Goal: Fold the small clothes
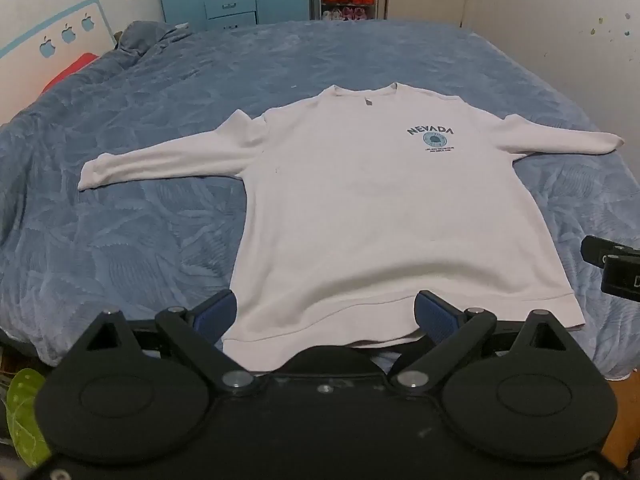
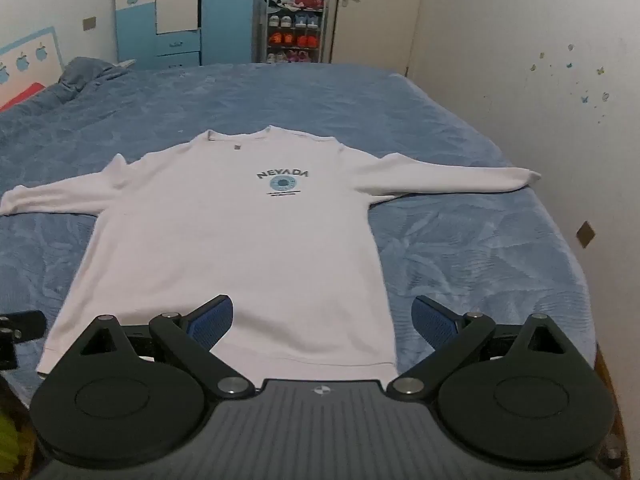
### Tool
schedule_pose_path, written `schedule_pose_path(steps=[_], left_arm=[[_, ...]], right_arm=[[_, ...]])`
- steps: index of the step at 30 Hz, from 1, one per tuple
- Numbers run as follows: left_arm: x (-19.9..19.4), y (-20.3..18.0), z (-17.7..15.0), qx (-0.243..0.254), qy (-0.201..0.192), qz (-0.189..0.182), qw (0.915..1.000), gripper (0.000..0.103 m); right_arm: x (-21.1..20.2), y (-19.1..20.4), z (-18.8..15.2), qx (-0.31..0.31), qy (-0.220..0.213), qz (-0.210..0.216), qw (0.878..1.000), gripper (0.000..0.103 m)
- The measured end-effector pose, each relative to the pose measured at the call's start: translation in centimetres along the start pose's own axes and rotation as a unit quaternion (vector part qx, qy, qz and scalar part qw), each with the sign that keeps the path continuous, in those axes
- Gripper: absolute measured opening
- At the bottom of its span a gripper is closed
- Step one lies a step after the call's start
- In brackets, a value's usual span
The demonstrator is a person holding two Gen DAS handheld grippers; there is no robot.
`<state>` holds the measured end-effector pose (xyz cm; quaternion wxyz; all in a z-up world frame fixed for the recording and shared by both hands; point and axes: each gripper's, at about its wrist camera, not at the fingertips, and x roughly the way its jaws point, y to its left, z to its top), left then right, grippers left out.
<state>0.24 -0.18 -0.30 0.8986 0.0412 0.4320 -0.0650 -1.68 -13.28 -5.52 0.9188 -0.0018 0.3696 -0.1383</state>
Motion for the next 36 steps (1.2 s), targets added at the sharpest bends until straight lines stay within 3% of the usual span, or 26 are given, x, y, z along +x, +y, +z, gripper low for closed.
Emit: schedule_pose_path(steps=[12, 36], left_arm=[[0.5, 0.4, -0.1, -0.008, 0.007, -0.004, 0.9999, 0.098], [0.3, 1.0, -0.2, -0.026, 0.003, -0.015, 0.9995, 0.098]], right_arm=[[-0.1, -0.8, -0.4, 0.018, 0.004, 0.009, 1.000, 0.103], [-0.3, 0.2, -0.4, -0.006, 0.006, 0.003, 1.000, 0.103]])
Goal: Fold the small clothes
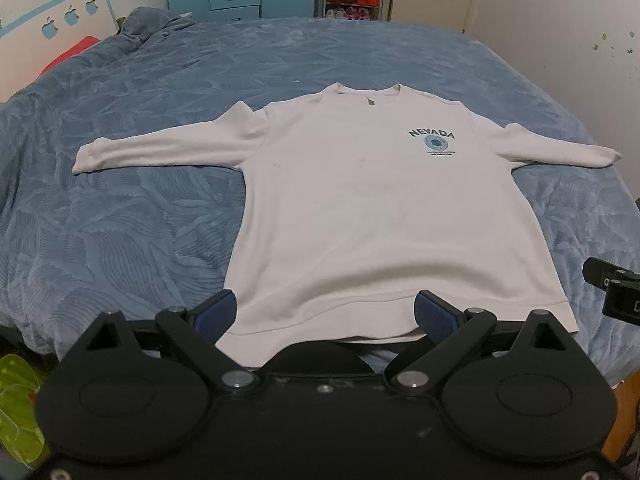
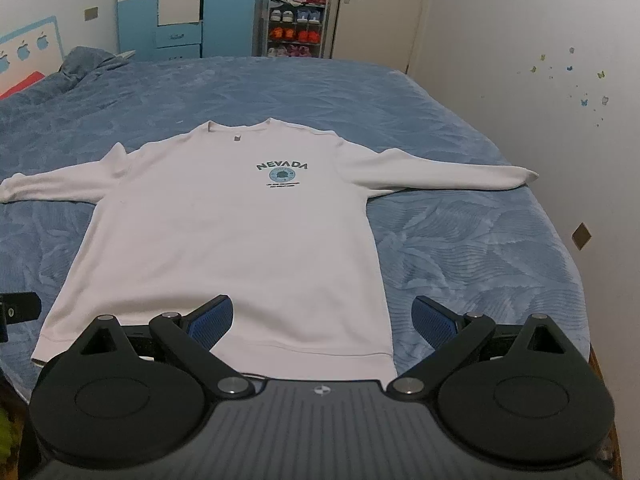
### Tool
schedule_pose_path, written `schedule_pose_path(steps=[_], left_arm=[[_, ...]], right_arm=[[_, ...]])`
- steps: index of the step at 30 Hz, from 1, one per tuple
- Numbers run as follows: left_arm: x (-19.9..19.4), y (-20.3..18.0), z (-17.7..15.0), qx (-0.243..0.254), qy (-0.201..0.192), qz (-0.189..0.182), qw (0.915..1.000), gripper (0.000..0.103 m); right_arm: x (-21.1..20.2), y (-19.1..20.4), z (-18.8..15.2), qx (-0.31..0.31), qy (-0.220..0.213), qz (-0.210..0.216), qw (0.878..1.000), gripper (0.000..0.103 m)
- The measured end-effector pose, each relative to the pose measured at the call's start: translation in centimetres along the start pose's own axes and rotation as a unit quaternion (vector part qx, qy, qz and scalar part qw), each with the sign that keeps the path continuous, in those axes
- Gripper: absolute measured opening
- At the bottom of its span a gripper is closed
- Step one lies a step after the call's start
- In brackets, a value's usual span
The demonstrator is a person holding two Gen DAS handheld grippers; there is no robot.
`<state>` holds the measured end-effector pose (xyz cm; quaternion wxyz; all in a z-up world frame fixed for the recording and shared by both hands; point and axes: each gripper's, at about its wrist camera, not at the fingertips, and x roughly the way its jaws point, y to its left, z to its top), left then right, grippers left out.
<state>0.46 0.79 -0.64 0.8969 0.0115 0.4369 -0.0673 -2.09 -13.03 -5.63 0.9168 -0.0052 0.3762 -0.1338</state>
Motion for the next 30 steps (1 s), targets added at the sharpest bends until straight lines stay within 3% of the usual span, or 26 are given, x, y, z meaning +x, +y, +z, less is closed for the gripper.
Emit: schedule_pose_path(steps=[6, 12, 17, 30], left_arm=[[-0.1, 0.2, 0.1, -0.007, 0.000, 0.003, 1.0000, 0.098], [-0.2, 0.1, 0.2, -0.010, 0.002, 0.003, 0.9999, 0.098], [-0.2, 0.1, 0.2, -0.012, 0.001, 0.003, 0.9999, 0.098], [0.5, 0.5, 0.3, -0.021, 0.002, 0.006, 0.9998, 0.098]], right_arm=[[-0.1, 0.4, -0.1, -0.004, -0.001, 0.013, 1.000, 0.103], [-0.3, 1.1, -0.2, -0.015, -0.011, -0.007, 1.000, 0.103], [-0.6, 1.1, -0.1, -0.018, -0.024, 0.010, 0.999, 0.103], [0.1, 1.0, -0.3, -0.003, -0.012, 0.011, 1.000, 0.103]])
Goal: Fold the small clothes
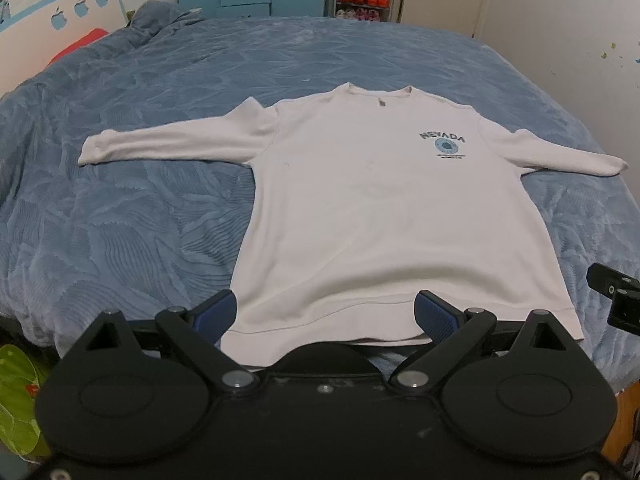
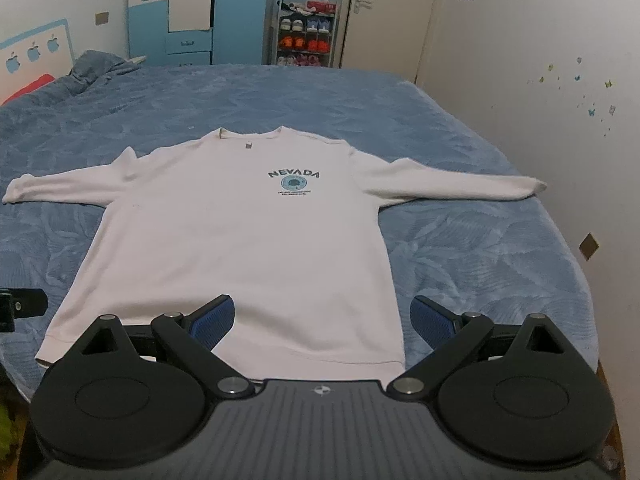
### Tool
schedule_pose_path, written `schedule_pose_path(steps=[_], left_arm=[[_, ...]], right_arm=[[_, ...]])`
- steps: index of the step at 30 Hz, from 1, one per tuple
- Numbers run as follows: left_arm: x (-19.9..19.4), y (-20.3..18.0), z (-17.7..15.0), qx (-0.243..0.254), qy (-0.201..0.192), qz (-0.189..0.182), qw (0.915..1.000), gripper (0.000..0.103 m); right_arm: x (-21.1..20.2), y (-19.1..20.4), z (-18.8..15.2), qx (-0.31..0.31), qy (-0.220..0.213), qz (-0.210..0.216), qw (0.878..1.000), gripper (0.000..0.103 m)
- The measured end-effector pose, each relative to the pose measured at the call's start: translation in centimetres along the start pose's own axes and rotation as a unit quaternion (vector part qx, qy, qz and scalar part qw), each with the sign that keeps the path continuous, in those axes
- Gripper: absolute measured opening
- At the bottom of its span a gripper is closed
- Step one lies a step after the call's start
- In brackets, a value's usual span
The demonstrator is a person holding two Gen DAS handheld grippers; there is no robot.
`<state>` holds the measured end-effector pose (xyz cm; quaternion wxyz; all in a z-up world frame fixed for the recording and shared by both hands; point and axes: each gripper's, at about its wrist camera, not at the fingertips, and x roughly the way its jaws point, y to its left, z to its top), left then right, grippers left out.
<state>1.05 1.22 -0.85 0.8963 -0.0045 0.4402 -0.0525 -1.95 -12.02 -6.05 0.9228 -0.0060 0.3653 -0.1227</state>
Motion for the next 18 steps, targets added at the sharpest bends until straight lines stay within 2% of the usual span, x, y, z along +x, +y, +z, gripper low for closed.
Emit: schedule_pose_path(steps=[13, 18], left_arm=[[2.2, 2.5, 0.6, -0.027, 0.013, -0.006, 0.9995, 0.098], [4.1, 5.1, 1.4, -0.040, 0.011, 0.012, 0.9991, 0.098]], right_arm=[[2.0, 1.8, 0.7, -0.017, 0.012, -0.002, 1.000, 0.103], [3.6, 2.5, 1.3, -0.036, 0.010, -0.010, 0.999, 0.103]])
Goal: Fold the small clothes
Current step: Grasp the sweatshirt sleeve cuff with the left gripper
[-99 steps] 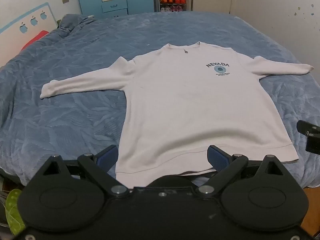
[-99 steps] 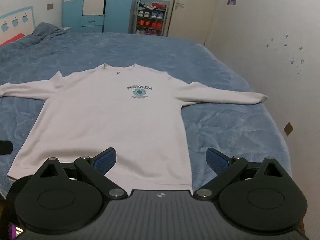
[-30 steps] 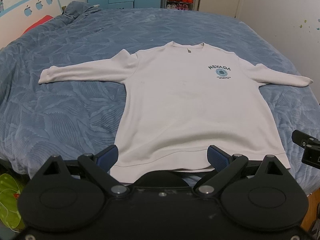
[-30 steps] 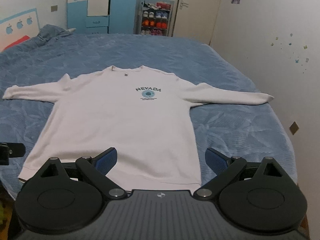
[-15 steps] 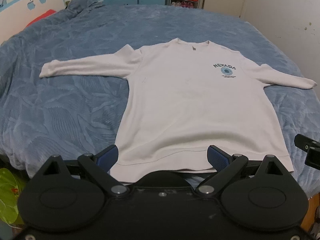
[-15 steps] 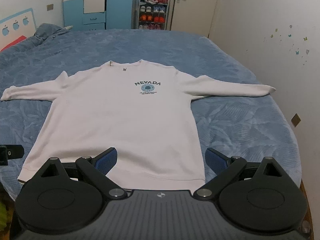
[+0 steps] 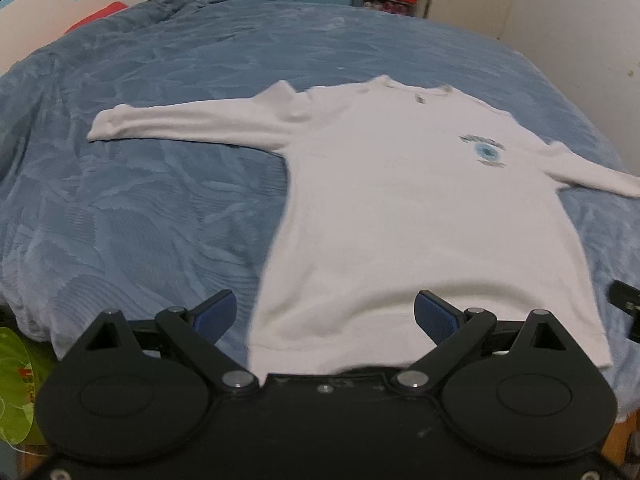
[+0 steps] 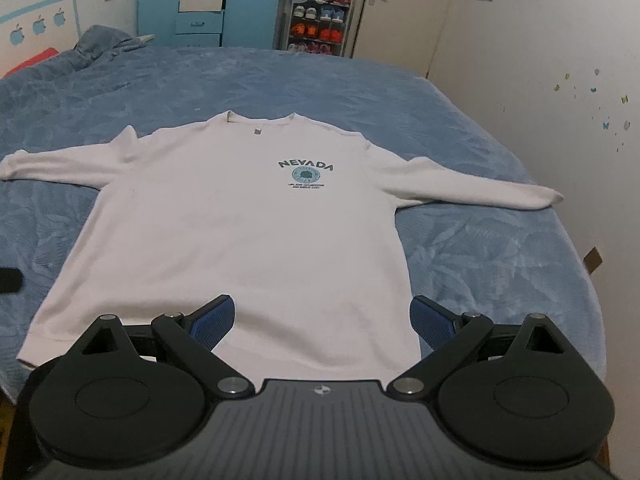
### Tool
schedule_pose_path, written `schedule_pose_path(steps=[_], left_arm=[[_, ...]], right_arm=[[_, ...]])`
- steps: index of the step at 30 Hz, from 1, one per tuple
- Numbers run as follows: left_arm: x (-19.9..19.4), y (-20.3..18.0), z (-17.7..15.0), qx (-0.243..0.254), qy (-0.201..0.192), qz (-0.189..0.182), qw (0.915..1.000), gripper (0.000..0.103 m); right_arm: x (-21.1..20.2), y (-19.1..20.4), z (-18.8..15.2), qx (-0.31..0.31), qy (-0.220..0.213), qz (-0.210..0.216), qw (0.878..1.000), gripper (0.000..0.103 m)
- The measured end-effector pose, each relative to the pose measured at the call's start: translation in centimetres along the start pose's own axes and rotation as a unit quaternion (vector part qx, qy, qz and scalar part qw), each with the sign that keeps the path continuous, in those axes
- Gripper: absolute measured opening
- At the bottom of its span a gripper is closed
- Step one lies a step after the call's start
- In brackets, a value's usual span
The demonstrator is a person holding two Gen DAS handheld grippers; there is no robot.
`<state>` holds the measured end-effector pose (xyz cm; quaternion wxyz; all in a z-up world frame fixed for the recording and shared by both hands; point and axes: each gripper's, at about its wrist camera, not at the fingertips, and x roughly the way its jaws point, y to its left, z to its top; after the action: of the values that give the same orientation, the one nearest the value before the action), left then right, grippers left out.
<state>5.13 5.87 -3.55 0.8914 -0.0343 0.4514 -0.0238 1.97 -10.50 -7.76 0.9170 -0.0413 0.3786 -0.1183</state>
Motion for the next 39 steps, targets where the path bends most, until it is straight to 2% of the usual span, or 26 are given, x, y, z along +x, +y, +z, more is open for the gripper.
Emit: schedule_pose_path(steps=[5, 9, 13, 16, 18, 22, 23, 25, 28, 29, 30, 33, 35, 36, 37, 39], left_arm=[[3.3, 5.6, 2.9, -0.046, -0.006, 0.032, 0.9984, 0.098], [6.8, 11.5, 6.5, -0.083, -0.033, 0.073, 0.9933, 0.098], [12.1, 18.8, 11.0, -0.147, -0.074, 0.085, 0.9828, 0.098], [16.5, 24.7, 14.2, -0.195, -0.087, 0.082, 0.9735, 0.098], [20.0, 29.1, 16.3, -0.225, -0.094, 0.095, 0.9653, 0.098], [25.3, 35.5, 19.9, -0.256, -0.094, 0.183, 0.9445, 0.098], [26.4, 37.1, 20.7, -0.273, -0.090, 0.194, 0.9379, 0.098], [28.0, 40.5, 21.5, -0.321, -0.086, 0.187, 0.9245, 0.098], [29.0, 43.7, 21.5, -0.391, -0.087, 0.174, 0.8996, 0.095], [29.1, 44.1, 21.5, -0.399, -0.091, 0.167, 0.8972, 0.094], [29.1, 43.9, 21.4, -0.390, -0.090, 0.167, 0.9009, 0.093], [29.6, 42.5, 22.0, -0.329, -0.084, 0.174, 0.9243, 0.092], [29.8, 42.0, 22.0, -0.305, -0.083, 0.164, 0.9345, 0.080], [29.9, 41.9, 22.1, -0.299, -0.080, 0.160, 0.9375, 0.060], [29.5, 41.9, 21.4, -0.295, -0.078, 0.158, 0.9391, 0.033], [29.2, 42.0, 21.6, -0.292, -0.076, 0.153, 0.9410, 0.016]], right_arm=[[2.9, -0.5, 1.6, 0.007, 0.005, 0.005, 1.000, 0.103], [6.1, -0.5, 3.1, 0.017, 0.005, 0.023, 1.000, 0.103], [10.2, -0.2, 4.5, 0.011, 0.021, 0.005, 1.000, 0.103], [11.7, 0.0, 4.8, -0.010, 0.005, -0.011, 1.000, 0.103], [12.7, -0.1, 5.0, -0.015, 0.003, -0.017, 1.000, 0.103], [14.6, -0.4, 4.9, -0.011, 0.016, -0.018, 1.000, 0.103], [14.8, -0.5, 4.8, -0.010, 0.018, -0.017, 1.000, 0.103], [15.5, -0.5, 4.7, -0.009, 0.024, -0.018, 1.000, 0.103], [15.9, -0.4, 4.7, -0.016, 0.029, -0.027, 0.999, 0.103], [15.9, -0.4, 4.6, -0.019, 0.029, -0.029, 0.999, 0.103], [16.0, -0.4, 4.6, -0.020, 0.029, -0.032, 0.999, 0.103], [16.3, -0.4, 4.4, -0.012, 0.035, -0.030, 0.999, 0.103], [16.4, -0.4, 4.4, -0.009, 0.036, -0.030, 0.999, 0.103], [16.5, -0.4, 4.4, -0.010, 0.037, -0.031, 0.999, 0.103], [16.5, -0.3, 4.5, -0.011, 0.038, -0.032, 0.999, 0.103], [16.4, -0.1, 4.7, -0.014, 0.037, -0.031, 0.999, 0.103]])
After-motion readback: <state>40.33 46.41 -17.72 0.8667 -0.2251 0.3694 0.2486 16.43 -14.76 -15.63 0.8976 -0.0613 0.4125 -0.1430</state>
